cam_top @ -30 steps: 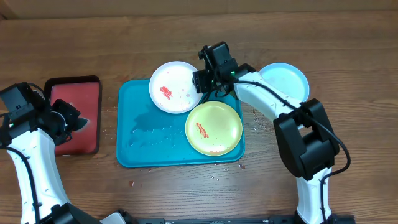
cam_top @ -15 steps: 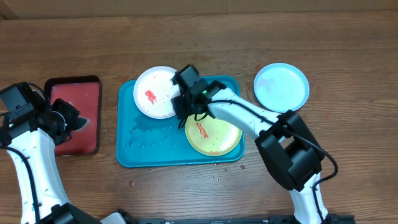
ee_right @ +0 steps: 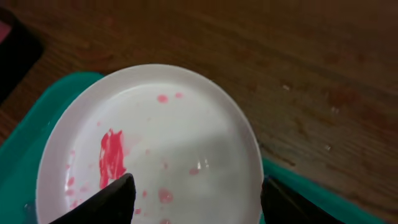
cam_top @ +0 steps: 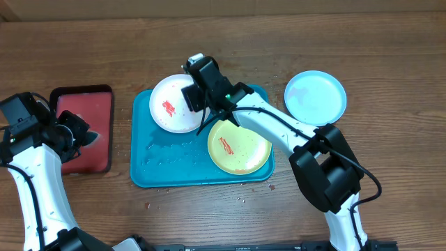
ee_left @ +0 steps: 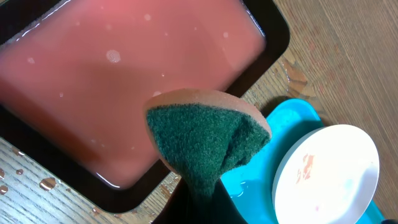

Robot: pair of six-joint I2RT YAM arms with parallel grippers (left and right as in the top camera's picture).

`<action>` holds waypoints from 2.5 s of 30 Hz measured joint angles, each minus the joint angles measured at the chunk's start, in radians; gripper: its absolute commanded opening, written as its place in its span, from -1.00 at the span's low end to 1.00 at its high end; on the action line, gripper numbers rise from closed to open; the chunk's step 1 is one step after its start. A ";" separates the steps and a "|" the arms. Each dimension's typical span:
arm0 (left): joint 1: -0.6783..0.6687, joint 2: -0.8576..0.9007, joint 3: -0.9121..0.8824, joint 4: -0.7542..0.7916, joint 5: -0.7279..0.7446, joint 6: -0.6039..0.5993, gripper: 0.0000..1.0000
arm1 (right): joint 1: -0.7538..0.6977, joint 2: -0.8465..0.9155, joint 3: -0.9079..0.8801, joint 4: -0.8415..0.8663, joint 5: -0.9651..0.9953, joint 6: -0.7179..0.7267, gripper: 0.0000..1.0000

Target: Clean dirty plates on tray and stack at the side

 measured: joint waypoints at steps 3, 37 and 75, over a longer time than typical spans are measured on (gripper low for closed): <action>0.000 0.000 0.000 -0.001 0.000 0.000 -0.91 | -0.004 0.029 0.000 0.061 0.023 -0.047 0.31; 0.000 0.000 0.000 -0.001 0.019 0.005 -0.91 | -0.048 0.119 0.195 -0.050 0.095 -0.133 0.32; 0.000 0.000 0.000 0.008 0.019 0.007 -0.92 | -0.103 0.177 0.195 -0.220 -0.257 -0.103 0.11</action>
